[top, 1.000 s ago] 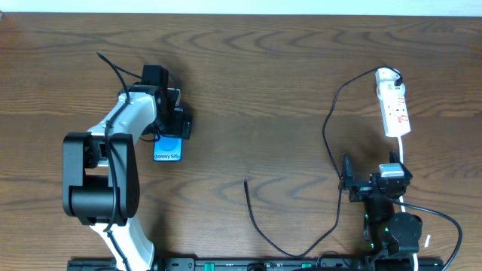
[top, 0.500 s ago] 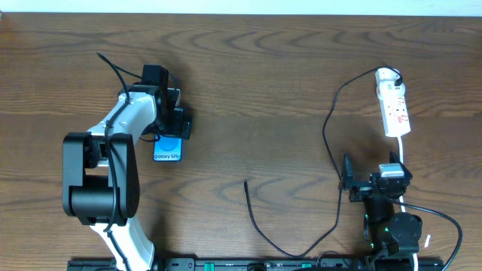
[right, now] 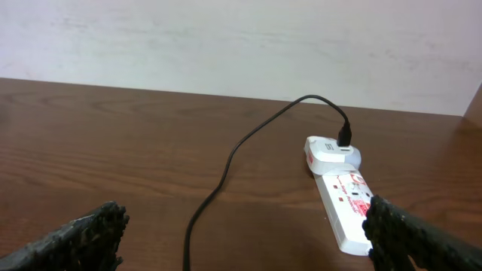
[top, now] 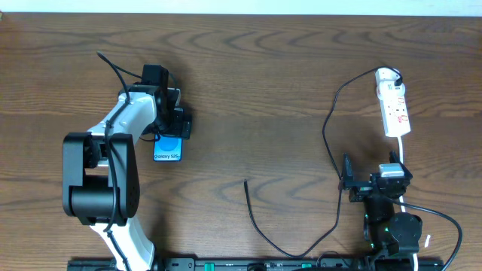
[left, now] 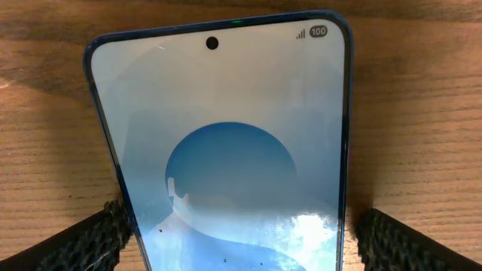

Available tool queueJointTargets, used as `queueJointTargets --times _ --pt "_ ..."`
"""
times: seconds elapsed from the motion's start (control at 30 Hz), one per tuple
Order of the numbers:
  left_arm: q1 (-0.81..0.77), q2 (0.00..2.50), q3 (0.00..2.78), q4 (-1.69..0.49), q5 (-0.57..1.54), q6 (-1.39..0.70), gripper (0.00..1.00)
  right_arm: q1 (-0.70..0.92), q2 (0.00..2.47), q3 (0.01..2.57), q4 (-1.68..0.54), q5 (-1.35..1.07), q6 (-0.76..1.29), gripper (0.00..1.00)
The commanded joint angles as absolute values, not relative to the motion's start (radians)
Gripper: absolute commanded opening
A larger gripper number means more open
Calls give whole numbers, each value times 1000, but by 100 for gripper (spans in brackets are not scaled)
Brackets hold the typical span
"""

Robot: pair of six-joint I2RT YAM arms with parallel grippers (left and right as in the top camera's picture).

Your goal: Plug charger to phone and switch on socket

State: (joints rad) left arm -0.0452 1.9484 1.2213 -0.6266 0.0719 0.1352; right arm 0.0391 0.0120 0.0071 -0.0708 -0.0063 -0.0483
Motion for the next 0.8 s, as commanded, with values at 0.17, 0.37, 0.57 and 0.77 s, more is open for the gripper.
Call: queueJointTargets --times 0.17,0.37,0.57,0.77 --pt "-44 1962 1195 -622 40 145 98 47 7 6 -76 1 -60 99" --pt "-44 1962 1195 -622 40 146 98 47 7 6 -76 1 -60 99" --pt "-44 1962 1195 -623 40 146 98 47 7 6 -76 1 -60 99" --pt "-44 1962 1195 -623 40 145 97 47 7 6 -76 1 -60 99"
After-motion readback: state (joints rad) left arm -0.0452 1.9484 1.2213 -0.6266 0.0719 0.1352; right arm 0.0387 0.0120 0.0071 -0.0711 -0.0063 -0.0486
